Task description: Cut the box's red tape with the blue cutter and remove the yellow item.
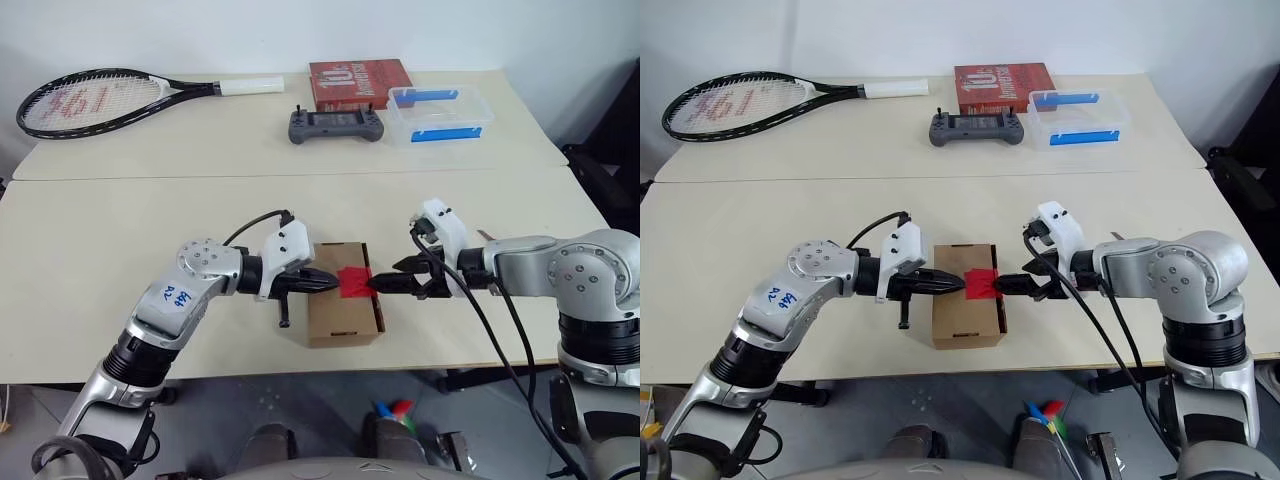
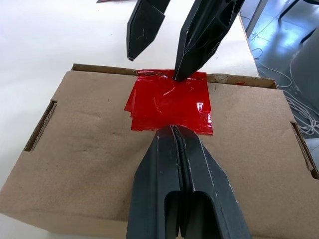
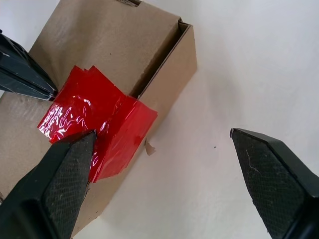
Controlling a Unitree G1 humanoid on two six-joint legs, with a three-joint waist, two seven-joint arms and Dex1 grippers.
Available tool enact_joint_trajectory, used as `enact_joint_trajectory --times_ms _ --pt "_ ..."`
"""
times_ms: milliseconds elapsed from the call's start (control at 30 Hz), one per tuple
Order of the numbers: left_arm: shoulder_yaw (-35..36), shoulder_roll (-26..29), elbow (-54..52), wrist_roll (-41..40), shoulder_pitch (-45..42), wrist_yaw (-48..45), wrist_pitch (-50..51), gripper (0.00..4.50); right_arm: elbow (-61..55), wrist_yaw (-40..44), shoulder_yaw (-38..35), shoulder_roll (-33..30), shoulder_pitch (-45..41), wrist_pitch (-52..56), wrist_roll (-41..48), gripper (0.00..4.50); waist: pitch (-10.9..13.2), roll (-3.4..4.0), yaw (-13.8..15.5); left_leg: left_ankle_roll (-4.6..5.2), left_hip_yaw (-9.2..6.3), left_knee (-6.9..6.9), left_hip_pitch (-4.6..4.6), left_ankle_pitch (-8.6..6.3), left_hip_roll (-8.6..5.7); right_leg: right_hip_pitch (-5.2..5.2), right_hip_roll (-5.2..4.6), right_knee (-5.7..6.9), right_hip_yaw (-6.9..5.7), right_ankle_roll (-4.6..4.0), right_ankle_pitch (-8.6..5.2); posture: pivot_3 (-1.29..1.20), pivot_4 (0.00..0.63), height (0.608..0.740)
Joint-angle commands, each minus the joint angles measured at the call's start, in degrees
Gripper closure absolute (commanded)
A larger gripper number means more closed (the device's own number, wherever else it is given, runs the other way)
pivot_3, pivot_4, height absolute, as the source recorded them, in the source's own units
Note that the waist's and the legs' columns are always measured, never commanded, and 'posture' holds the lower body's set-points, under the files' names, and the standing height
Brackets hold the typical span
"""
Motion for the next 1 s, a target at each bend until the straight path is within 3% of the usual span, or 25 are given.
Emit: enact_joint_trajectory --times_ms 33,433,867,1000 --pt "-0.64 0.45 -0.11 0.99 1.32 0.03 0.01 4.50 2.80 -1.29 -1.95 -1.59 1.95 1.22 1.58 0.04 -0.01 -0.02 0.07 0.00 0.00 0.00 0.00 0.00 0.00 0.00 0.00 0.00 0.00 0.00 0.00 0.00 0.150 0.740" --pt "-1.00 1.06 0.09 1.50 1.42 -0.31 -0.27 4.50 5.10 -4.19 -3.36 -0.01 2.75 1.22 6.22 0.04 -0.01 -0.02 -0.02 0.00 -0.02 -0.02 -0.03 0.00 0.01 -0.01 0.00 -0.03 -0.02 0.00 0.00 0.00 0.150 0.740" --pt "-1.98 0.64 -0.12 1.84 1.67 0.11 -0.71 4.50 1.70 -8.23 10.76 -1.87 -7.81 1.22 -2.97 0.04 -0.02 -0.04 -0.02 0.00 -0.02 -0.02 -0.05 0.00 0.01 -0.03 0.00 -0.03 -0.01 0.00 0.00 0.00 0.150 0.740" --pt "-2.14 0.56 -0.32 1.91 2.13 0.40 -0.84 4.50 -0.92 -7.35 13.98 -3.80 -7.42 1.21 -5.21 0.04 -0.02 -0.04 -0.04 0.00 -0.02 -0.02 -0.05 0.00 0.01 -0.04 0.00 -0.03 -0.01 0.00 0.00 0.00 0.150 0.740"
